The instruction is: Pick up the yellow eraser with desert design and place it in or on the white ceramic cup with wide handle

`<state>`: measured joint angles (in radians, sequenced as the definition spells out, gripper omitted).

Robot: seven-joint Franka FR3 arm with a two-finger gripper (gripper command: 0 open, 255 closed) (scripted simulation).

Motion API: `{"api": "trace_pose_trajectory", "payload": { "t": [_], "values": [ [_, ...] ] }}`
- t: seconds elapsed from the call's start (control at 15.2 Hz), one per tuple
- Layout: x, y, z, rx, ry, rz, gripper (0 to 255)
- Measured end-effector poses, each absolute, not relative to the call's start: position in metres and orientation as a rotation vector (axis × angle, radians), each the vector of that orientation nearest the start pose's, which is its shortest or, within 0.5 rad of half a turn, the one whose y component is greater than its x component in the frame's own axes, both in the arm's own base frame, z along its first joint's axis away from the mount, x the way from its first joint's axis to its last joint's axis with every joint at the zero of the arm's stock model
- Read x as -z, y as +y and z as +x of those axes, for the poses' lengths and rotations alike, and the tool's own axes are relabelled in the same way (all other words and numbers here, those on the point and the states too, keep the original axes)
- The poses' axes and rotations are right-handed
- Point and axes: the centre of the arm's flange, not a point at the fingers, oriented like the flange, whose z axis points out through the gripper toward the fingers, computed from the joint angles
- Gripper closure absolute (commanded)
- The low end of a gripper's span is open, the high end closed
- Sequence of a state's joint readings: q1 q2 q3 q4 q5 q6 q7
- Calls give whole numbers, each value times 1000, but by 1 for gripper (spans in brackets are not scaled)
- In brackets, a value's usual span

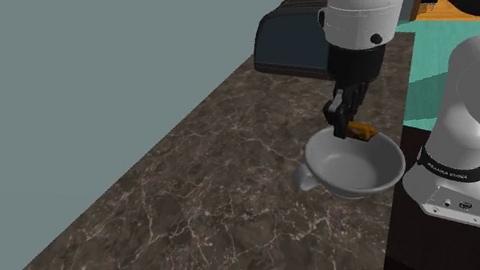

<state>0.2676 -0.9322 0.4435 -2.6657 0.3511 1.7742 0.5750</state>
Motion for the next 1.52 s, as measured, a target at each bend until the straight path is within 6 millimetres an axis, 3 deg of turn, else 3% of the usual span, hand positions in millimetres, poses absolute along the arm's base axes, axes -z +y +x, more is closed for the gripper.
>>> {"api": "trace_pose_trajectory", "payload": {
  "t": [0.53, 0.92, 0.99, 1.39, 1.52],
  "values": [
    [-433, 222, 203, 12, 163, -3142, 255],
    [-429, 221, 204, 13, 163, -3141, 255],
    [-429, 221, 204, 13, 163, -3142, 0],
    [-429, 221, 204, 13, 163, -3141, 0],
    [-446, 221, 203, 15, 163, -3140, 0]
  ]
}}
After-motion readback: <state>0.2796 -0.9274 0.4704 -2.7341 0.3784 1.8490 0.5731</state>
